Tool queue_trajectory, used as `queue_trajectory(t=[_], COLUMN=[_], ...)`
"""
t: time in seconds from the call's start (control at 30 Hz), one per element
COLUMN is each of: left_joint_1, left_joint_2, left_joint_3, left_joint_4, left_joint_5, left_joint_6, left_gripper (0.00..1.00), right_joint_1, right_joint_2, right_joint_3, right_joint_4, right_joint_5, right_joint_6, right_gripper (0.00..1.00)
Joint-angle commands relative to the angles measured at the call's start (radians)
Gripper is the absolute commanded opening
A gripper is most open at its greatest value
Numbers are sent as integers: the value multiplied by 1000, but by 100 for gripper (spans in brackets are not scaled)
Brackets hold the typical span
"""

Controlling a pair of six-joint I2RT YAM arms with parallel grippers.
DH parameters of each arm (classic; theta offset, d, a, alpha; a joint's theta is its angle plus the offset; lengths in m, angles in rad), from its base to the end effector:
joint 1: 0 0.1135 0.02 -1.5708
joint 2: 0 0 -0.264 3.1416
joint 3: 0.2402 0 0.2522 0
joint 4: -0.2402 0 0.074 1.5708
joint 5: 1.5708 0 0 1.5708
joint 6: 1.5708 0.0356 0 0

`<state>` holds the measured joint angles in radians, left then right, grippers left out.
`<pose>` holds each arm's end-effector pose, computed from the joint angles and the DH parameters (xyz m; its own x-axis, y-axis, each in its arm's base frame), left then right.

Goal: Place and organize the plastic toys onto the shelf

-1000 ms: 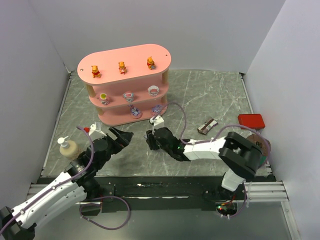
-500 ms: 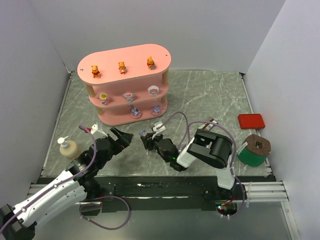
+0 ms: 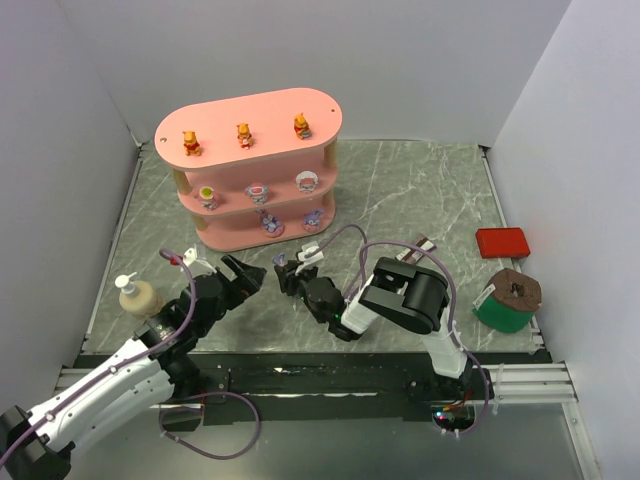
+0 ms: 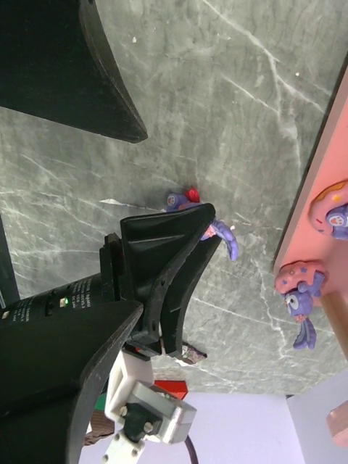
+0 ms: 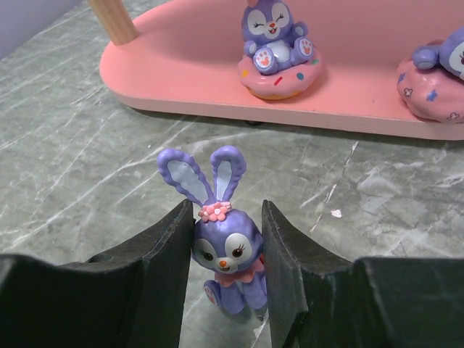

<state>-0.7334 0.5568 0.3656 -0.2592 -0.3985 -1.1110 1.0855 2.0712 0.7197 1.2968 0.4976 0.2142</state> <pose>0.1162 -0.0861 0.2189 -0.4638 -0.6938 -0.5509 -0.1312 0.6688 -0.7318 0.1847 0.3137 0.1133 -0.1429 0.1295 -0.9812 -0.5368 0.8228 0.1867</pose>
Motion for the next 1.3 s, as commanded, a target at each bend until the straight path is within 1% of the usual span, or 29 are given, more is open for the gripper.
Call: queue_trajectory(t=[0.0,0.03,0.07,0.13,0.17,0.23,0.27,0.33,0.37,0.57,0.7,0.9,1.03,1.07,1.1,1.13,1.2,1.23,1.27], left_joint_1=[11,12,14,17,20,23,26,31,32,43,49,60,63,65,65,66,68,69,71], left_joint_2=[21,25,34,41,48,54,58,63,68,89,100,118,149,175,192,230,274,326,353], left_joint_3=[44,42,39,33,32,24,21,19,18,22,18,19,19,21,30,33,59,70,82], left_joint_4=[24,31,35,52,57,70,77,90,90,104,121,136,155,158,159,170,179,189,196], left_joint_5=[-2,1,4,18,23,35,38,46,46,59,67,85,102,104,107,113,124,138,141], left_joint_6=[23,25,28,27,27,23,23,27,28,37,40,48,30,25,20,14,10,11,8], left_gripper=[96,96,96,96,96,96,96,96,96,96,96,96,96,96,96,96,97,98,99], right_joint_1=[8,7,8,10,10,13,14,17,22,37,47,48,50,50,48,48,48,48,44], right_joint_2=[12,15,18,12,1,-8,-16,-20,-23,-39,-57,-80,-163,-218,-253,-332,-411,-477,-508], right_joint_3=[30,21,15,-11,-19,-40,-45,-61,-65,-95,-118,-155,-219,-235,-255,-256,-241,-236,-232], right_joint_4=[346,348,346,348,346,348,346,346,346,346,346,345,335,313,273,127,-38,-192,-256], right_joint_5=[33,36,35,44,44,53,55,65,65,97,105,105,70,70,76,91,110,128,130], right_joint_6=[-13,-3,5,20,20,22,21,19,20,19,13,17,-13,-9,-3,23,71,89,106], right_gripper=[17,20,26,32,39,44,49,52,58,71,74,72,73,73,74,74,73,71,70])
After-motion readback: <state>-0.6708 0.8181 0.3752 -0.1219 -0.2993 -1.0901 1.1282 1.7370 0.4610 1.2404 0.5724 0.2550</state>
